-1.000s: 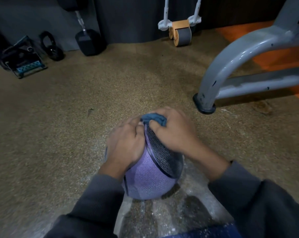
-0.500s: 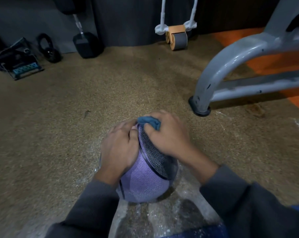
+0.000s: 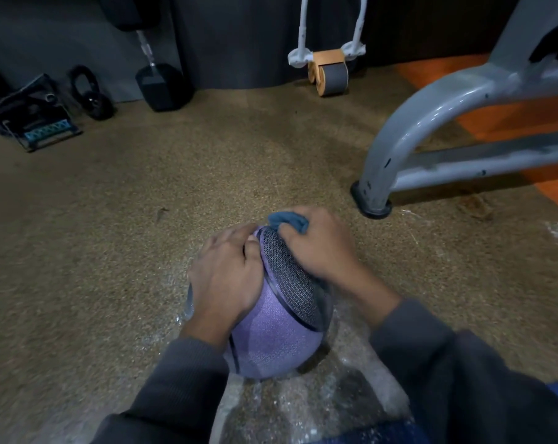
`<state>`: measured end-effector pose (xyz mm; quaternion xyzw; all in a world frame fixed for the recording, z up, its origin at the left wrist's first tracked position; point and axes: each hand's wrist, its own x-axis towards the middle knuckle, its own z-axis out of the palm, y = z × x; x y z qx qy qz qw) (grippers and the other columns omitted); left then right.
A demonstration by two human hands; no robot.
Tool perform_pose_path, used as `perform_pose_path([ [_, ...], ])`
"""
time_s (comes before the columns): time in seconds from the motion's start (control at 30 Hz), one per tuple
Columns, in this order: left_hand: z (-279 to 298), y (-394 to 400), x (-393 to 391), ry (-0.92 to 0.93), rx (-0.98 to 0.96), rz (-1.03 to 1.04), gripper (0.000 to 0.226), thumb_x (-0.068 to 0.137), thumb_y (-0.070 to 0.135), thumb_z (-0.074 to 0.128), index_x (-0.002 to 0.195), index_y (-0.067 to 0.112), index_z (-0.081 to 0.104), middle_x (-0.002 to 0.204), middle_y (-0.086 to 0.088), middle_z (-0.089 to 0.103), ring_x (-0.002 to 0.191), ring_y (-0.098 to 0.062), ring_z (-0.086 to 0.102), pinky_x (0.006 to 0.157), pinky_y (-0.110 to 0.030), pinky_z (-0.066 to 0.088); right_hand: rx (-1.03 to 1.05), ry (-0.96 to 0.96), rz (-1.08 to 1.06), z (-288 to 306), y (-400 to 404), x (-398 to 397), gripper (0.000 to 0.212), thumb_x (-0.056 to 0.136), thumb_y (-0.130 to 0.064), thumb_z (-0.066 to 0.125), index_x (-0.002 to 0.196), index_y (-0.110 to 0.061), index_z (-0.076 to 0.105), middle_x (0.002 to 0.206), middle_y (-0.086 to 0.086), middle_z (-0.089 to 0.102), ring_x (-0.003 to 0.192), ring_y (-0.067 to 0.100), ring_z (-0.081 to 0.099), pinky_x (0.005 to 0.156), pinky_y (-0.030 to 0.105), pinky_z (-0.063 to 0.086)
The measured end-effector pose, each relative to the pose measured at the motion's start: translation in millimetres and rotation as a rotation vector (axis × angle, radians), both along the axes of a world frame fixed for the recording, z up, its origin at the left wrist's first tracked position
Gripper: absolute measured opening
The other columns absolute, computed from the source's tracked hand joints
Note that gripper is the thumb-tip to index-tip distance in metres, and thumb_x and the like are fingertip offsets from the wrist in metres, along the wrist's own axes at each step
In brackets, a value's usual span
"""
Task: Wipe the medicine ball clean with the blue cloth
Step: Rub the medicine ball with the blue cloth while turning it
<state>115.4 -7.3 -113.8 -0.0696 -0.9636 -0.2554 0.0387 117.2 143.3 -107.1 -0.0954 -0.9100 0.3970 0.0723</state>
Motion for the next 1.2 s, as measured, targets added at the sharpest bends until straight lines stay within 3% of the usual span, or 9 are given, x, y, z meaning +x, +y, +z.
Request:
perform_pose_path([
  [0.1,1,3,1,0.004,-0.005,0.004,0.059,0.089,0.043,0.022,0.134,0.03,0.059,0.14,0.006,0.058,0.128,-0.021,0.049,0.108,-0.037,0.036,-0.144,-0.081,-0.044,-6,11,-13,0.025,0.078,-0.039,0.058,0.099,-0.043,0.071,0.094,-0.017,0.074,0.09,0.015,0.068,0.086,0.038,0.055],
  [0.23,2,3,1,-0.006,0.027,0.017,0.058,0.089,0.042,0.023,0.133,0.031,0.06,0.138,0.007,0.058,0.127,-0.02,0.05,0.108,-0.039,0.037,0.055,0.114,0.018,-5,-8,24,0.037,0.081,-0.042,0.05,0.112,-0.04,0.068,0.113,-0.016,0.066,0.103,0.018,0.058,0.092,0.031,0.042],
  [0.33,2,-1,4,0.012,0.052,0.018,0.056,0.09,0.042,0.025,0.132,0.031,0.061,0.138,0.009,0.058,0.128,-0.017,0.049,0.108,-0.034,0.036,0.082,0.22,0.041,-4,-18,43,0.04,0.082,-0.044,0.048,0.117,-0.039,0.066,0.114,-0.019,0.062,0.102,0.016,0.054,0.085,0.028,0.034],
  [0.53,6,3,8,-0.026,0.012,0.058,0.046,0.101,0.039,0.03,0.137,0.03,0.056,0.145,0.008,0.052,0.133,-0.019,0.043,0.109,-0.036,0.031,-0.304,-0.016,-0.152,-29,15,0,0.042,0.063,-0.058,0.047,0.096,-0.049,0.071,0.1,-0.019,0.073,0.096,0.012,0.068,0.091,0.041,0.054],
  [0.67,8,7,10,-0.045,-0.034,0.08,0.043,0.101,0.041,0.037,0.14,0.032,0.052,0.147,0.009,0.049,0.135,-0.019,0.041,0.109,-0.038,0.032,-0.023,0.154,-0.068,-19,-8,29,0.047,0.074,-0.051,0.043,0.111,-0.04,0.07,0.114,-0.019,0.066,0.103,0.015,0.058,0.092,0.035,0.046],
  [0.77,4,-1,9,-0.029,0.005,0.047,0.041,0.101,0.039,0.039,0.138,0.032,0.054,0.145,0.01,0.051,0.133,-0.018,0.043,0.108,-0.036,0.032,0.049,0.309,-0.02,-12,-23,49,0.042,0.081,-0.046,0.046,0.114,-0.037,0.069,0.113,-0.02,0.061,0.1,0.013,0.05,0.08,0.028,0.039],
  [0.97,4,0,9,-0.04,0.02,0.084,0.043,0.102,0.04,0.036,0.139,0.029,0.055,0.146,0.005,0.051,0.132,-0.024,0.043,0.107,-0.036,0.032,-0.292,-0.017,-0.176,-24,11,1,0.023,0.075,-0.043,0.054,0.089,-0.044,0.072,0.091,-0.015,0.073,0.088,0.016,0.067,0.085,0.039,0.054],
  [1.1,6,3,12,-0.05,0.007,0.114,0.047,0.101,0.038,0.033,0.146,0.036,0.043,0.148,0.003,0.049,0.133,-0.026,0.043,0.109,-0.044,0.035,-0.009,0.164,-0.082,-17,-11,31,0.035,0.082,-0.043,0.05,0.111,-0.041,0.07,0.112,-0.016,0.066,0.101,0.017,0.056,0.091,0.033,0.045],
  [1.2,7,3,8,-0.061,0.016,0.108,0.047,0.098,0.039,0.028,0.142,0.041,0.046,0.144,0.002,0.051,0.129,-0.027,0.046,0.108,-0.045,0.036,0.096,0.331,-0.036,-14,-36,65,0.041,0.084,-0.045,0.047,0.119,-0.037,0.067,0.117,-0.015,0.059,0.102,0.019,0.047,0.08,0.031,0.041],
])
